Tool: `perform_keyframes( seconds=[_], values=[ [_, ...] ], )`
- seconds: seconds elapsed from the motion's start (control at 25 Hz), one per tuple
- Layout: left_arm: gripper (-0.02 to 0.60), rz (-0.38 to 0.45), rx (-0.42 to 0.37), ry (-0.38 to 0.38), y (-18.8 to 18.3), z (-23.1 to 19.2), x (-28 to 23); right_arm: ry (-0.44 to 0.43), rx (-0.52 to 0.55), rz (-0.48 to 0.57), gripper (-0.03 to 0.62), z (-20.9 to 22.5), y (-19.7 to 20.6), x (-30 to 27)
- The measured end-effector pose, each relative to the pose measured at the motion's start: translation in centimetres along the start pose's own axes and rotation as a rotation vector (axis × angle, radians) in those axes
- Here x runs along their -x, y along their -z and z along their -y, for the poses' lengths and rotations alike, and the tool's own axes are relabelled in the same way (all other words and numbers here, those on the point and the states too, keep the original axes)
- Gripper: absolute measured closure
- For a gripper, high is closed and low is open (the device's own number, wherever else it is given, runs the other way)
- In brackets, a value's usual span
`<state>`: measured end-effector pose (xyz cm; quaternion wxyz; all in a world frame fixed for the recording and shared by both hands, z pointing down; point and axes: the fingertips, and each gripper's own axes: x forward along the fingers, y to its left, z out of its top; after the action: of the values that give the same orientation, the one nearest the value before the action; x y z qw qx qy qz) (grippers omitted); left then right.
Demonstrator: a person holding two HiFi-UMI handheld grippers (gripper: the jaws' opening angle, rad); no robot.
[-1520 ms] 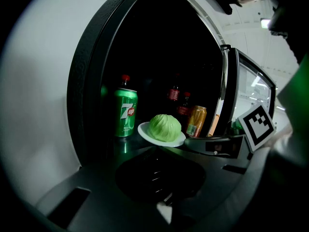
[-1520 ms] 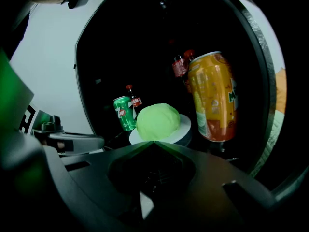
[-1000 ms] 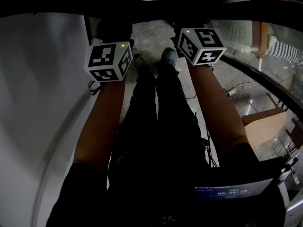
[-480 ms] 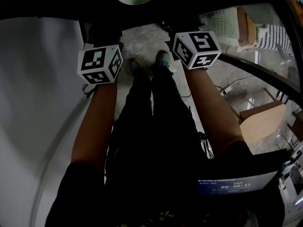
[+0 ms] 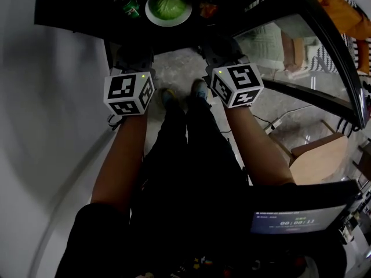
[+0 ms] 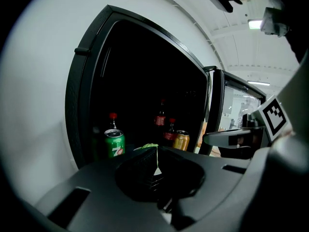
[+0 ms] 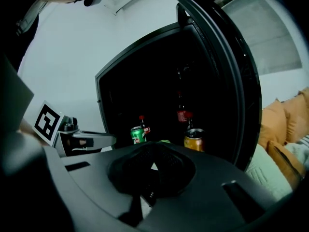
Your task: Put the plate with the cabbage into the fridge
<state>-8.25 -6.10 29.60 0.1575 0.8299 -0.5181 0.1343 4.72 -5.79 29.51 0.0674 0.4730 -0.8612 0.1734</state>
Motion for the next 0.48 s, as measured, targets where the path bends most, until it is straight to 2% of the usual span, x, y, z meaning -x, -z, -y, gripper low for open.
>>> perform_keyframes(
  seconds=[0.16,0.48],
  values=[
    [0.577,0.002,-0.014,0.006,-1.5,0.3,0.8,-0.013,-0.001,-0.007,0.588,-0.7,-1.2,0.8],
    [0.577,-0.009,-0.026,0.056,-0.2,0.4,1.9,-0.042,0.039,-0.031,0.588,-2.2,-0.5,1.4]
  ],
)
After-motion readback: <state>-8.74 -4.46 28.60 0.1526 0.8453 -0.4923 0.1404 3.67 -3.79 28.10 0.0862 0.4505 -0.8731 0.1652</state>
